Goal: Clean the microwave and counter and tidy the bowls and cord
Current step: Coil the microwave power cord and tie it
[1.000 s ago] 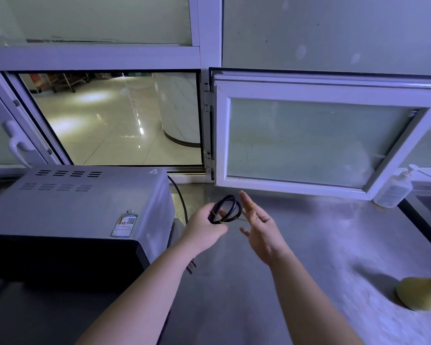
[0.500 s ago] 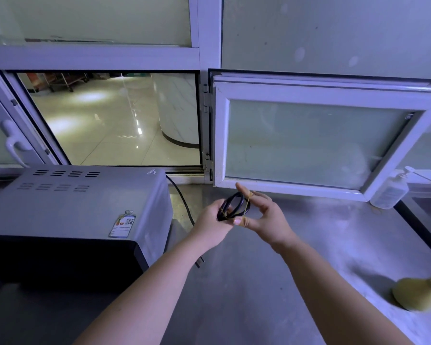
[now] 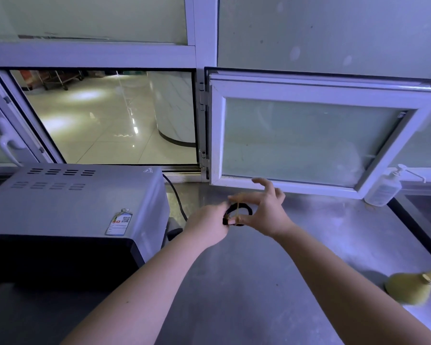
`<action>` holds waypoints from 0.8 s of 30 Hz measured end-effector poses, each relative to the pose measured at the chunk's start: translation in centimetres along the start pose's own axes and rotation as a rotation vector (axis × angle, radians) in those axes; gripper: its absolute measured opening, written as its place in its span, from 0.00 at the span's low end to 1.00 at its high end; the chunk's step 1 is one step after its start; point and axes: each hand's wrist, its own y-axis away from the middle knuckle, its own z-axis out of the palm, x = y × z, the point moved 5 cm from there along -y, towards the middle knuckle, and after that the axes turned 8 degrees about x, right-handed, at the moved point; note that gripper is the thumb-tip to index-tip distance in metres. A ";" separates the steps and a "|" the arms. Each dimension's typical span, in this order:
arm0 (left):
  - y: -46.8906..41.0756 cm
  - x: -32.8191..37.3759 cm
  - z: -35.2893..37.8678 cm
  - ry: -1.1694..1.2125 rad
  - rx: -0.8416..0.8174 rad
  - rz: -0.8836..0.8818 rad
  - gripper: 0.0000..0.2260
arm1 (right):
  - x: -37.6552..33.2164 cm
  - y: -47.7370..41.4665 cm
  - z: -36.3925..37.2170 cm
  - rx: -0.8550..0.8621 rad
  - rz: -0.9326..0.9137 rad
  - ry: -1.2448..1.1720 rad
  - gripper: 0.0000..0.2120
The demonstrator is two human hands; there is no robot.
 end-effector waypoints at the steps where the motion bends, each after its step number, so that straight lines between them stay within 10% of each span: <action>1: -0.1 0.2 0.0 -0.028 0.005 0.024 0.14 | -0.1 -0.2 0.0 -0.019 -0.019 0.027 0.23; 9: -0.3 -0.7 0.0 0.026 0.025 -0.078 0.02 | -0.8 -0.7 1.0 -0.154 -0.022 0.084 0.21; 24: -2.1 -1.7 2.0 0.050 -0.082 -0.076 0.18 | 0.1 -1.2 2.9 -0.315 -0.027 0.060 0.17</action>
